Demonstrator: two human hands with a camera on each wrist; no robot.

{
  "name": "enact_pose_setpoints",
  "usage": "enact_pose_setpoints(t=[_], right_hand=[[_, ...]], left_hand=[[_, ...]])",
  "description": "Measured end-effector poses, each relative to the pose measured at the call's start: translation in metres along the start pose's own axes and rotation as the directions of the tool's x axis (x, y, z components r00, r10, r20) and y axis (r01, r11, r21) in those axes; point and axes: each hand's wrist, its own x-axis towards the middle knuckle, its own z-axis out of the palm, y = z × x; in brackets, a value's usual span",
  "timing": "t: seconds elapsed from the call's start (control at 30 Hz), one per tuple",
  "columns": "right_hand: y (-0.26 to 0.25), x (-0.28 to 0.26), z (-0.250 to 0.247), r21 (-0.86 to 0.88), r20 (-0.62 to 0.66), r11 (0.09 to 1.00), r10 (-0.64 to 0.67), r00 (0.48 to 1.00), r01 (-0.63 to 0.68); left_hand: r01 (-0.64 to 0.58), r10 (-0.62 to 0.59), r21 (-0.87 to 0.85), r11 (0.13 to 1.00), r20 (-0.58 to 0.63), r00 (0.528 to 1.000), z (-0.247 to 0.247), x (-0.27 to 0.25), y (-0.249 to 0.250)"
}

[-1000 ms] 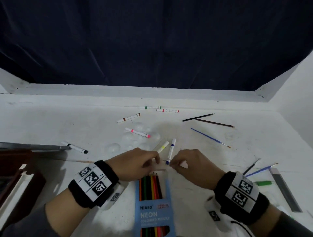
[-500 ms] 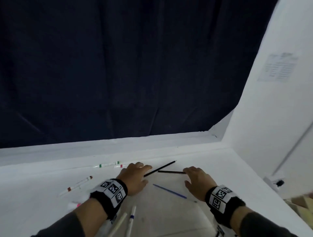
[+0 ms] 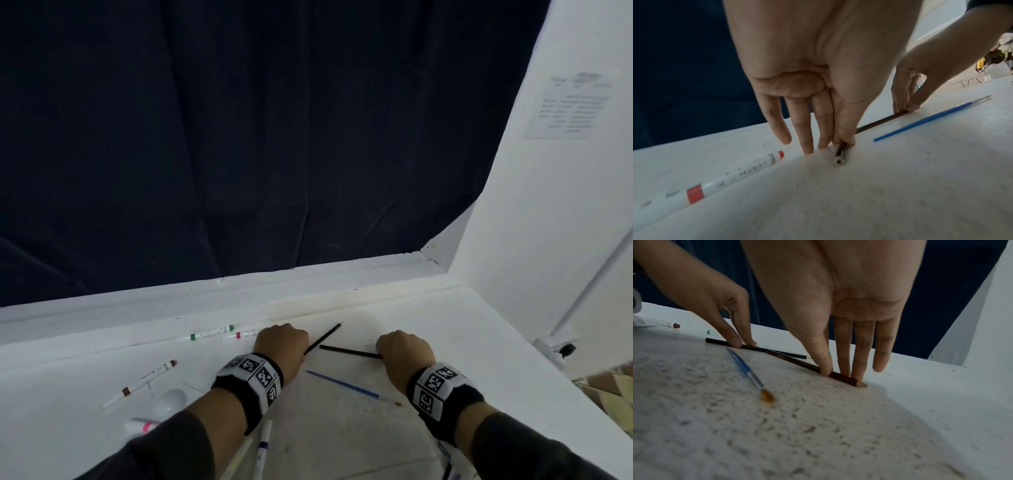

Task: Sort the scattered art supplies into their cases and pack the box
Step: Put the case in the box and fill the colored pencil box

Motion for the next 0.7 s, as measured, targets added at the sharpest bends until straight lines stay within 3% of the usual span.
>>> enact_pose_setpoints(t=[0.1,0.17,0.27,0.33,0.43,0.5,0.6,0.7], right_hand=[[-0.002,-0.011,-0.007,0.006,0.01,1.0,-0.008,1.0,0.008],[-0.003,-0.021,-0.011,0.098,0.013,0.995,0.023,1.0,-0.024],[-0.005,-0.036,-0.014,0.363,0.002,0.929,0.077,0.997,-0.072],[-0.009,-0.048,-0.018,0.592,-0.029,0.805,0.072,0.997,-0.04],[-0.018,-0.072,-0.03,0.803,-0.13,0.594,0.096,0.987,0.048],[-0.026,-0.089,-0.038,0.853,-0.222,0.506,0.129,0.966,0.128],[-0.04,-0.112,-0.044,0.895,-0.308,0.382,0.149,0.94,0.232],[-0.059,-0.137,-0.049,0.919,-0.347,0.25,0.149,0.926,0.304]], left_hand=[[0.047,-0.047,0.013,0.999,-0.022,0.999,-0.001,-0.008,0.0],[0.065,-0.066,-0.02,0.998,-0.045,0.997,-0.006,-0.015,-0.005],[0.105,-0.116,-0.185,0.977,-0.046,0.992,-0.013,-0.03,-0.021],[0.136,-0.167,-0.378,0.916,-0.051,0.985,-0.018,-0.041,-0.036],[0.138,-0.253,-0.76,0.635,-0.035,0.967,-0.03,-0.067,-0.048],[0.105,-0.274,-0.906,0.411,-0.013,0.962,-0.044,-0.094,-0.047],[-0.011,-0.25,-0.994,0.106,-0.037,0.968,-0.06,-0.142,-0.047],[-0.085,-0.24,-0.993,-0.087,-0.062,0.969,-0.065,-0.195,-0.044]])
